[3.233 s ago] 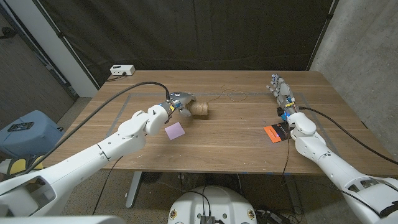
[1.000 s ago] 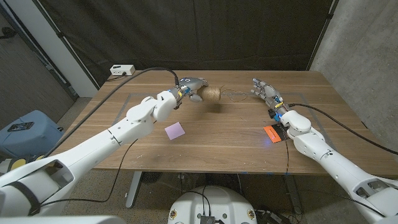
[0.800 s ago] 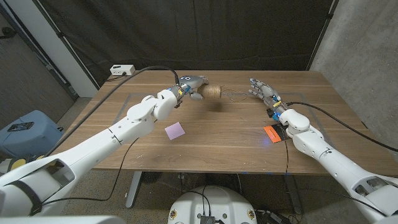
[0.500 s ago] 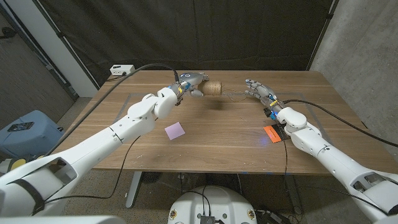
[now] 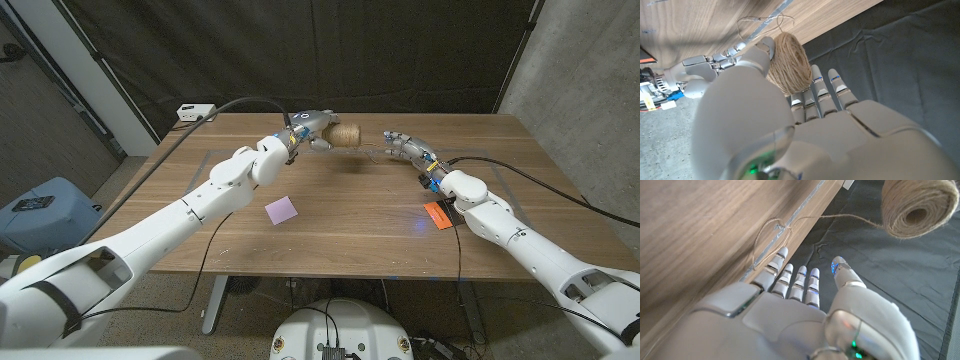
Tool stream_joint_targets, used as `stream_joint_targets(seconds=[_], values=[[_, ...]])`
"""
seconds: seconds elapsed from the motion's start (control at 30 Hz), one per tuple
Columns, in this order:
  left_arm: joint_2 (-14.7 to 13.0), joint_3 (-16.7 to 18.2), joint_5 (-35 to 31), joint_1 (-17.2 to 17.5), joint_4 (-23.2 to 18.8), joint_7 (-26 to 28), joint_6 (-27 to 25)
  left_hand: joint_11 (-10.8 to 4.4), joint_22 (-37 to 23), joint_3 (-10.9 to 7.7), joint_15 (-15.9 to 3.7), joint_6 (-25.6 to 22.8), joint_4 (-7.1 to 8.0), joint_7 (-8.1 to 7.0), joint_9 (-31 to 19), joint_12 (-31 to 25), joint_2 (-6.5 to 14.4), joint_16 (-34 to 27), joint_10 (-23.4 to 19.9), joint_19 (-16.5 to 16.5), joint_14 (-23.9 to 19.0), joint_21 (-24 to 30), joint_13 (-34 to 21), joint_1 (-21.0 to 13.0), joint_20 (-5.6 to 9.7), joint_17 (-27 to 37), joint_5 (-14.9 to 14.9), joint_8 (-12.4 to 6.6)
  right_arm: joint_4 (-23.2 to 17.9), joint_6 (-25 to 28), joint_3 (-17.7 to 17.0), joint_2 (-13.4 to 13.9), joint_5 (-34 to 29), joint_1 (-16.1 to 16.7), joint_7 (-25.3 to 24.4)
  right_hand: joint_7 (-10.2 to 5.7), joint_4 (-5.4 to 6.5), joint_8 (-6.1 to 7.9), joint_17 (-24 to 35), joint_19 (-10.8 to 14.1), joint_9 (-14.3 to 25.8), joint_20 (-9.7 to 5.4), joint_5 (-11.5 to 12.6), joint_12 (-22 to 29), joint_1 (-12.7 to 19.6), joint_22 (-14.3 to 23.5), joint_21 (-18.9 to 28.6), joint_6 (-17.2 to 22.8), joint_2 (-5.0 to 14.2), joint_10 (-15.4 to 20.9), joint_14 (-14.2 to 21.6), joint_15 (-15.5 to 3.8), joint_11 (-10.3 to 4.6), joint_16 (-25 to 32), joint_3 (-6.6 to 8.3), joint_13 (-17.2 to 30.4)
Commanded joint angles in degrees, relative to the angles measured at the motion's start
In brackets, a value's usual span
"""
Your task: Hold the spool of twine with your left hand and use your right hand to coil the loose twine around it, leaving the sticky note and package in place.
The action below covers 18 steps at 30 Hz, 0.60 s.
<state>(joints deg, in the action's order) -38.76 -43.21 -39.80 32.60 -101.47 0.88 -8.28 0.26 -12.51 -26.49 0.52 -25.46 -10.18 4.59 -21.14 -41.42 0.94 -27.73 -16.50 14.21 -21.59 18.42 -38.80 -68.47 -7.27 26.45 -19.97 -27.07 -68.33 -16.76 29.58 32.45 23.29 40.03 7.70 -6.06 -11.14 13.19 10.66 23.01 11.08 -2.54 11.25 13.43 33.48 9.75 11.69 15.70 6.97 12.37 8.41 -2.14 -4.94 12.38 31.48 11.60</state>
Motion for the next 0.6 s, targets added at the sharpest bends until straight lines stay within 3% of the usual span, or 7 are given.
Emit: stream_joint_targets(seconds=[0.03,0.23,0.33,0.6], values=[[1.1,-0.9,0.7,-1.4,0.8,0.0,0.8,-0.99,0.0,-1.76,0.6,0.2,1.93,0.07,-2.5,-0.1,3.7,0.4,-1.1,-0.2,0.0,0.3,-0.7,1.7,-0.32,0.0,-0.9,-2.2,1.6,-0.7,0.9,-0.3,-1.3,-1.6,0.6,-0.01,-0.05,0.55,0.2,1.0,0.2,-4.04,0.5,0.0,1.9,0.1,0.5,0.7,-0.23,1.1,0.8,-3.38,-0.07,0.5,0.55,0.2],[1.5,-1.0,1.3,-1.8,0.9,-0.4,1.0,-1.69,0.0,-1.28,0.01,-1.5,1.36,-0.95,-2.6,-0.3,3.2,0.1,-1.8,-0.1,-0.4,0.5,-0.9,1.6,0.25,0.2,-1.5,-2.94,2.1,-1.1,1.1,0.0,-2.1,-2.5,0.9,-0.06,-0.02,0.48,0.2,1.2,0.2,-4.26,0.5,-0.1,2.9,0.1,0.4,0.8,-0.49,1.3,1.0,-3.77,-0.22,0.5,0.59,0.2],[1.8,-1.0,1.5,-2.0,0.9,-0.4,1.0,-1.36,0.0,-1.2,0.17,-0.8,1.45,-0.36,-2.6,-0.1,3.4,0.1,-1.5,-0.2,-0.2,0.5,-0.9,1.6,0.14,0.3,-1.8,-2.7,2.8,-1.2,1.2,-0.3,-2.3,-3.2,1.3,-0.07,0.0,0.47,0.2,1.3,0.2,-4.34,0.6,-0.1,3.3,0.1,0.4,0.9,-0.6,1.4,1.0,-3.79,-0.17,0.5,0.59,0.2],[2.2,-1.2,1.8,-2.5,1.1,-0.4,1.1,-1.78,-0.1,-0.93,0.02,-1.9,1.22,-1.09,-2.7,-0.2,3.3,0.0,-2.0,-0.3,-0.4,0.5,-1.1,1.5,0.29,0.5,-2.3,-3.23,4.4,-1.6,2.1,-1.0,-3.2,-4.8,2.2,-0.38,-0.05,0.15,0.2,1.5,0.2,-4.49,0.8,-0.4,5.2,0.1,0.4,0.5,-1.01,1.4,1.2,-3.92,-0.12,0.4,0.69,0.2]])
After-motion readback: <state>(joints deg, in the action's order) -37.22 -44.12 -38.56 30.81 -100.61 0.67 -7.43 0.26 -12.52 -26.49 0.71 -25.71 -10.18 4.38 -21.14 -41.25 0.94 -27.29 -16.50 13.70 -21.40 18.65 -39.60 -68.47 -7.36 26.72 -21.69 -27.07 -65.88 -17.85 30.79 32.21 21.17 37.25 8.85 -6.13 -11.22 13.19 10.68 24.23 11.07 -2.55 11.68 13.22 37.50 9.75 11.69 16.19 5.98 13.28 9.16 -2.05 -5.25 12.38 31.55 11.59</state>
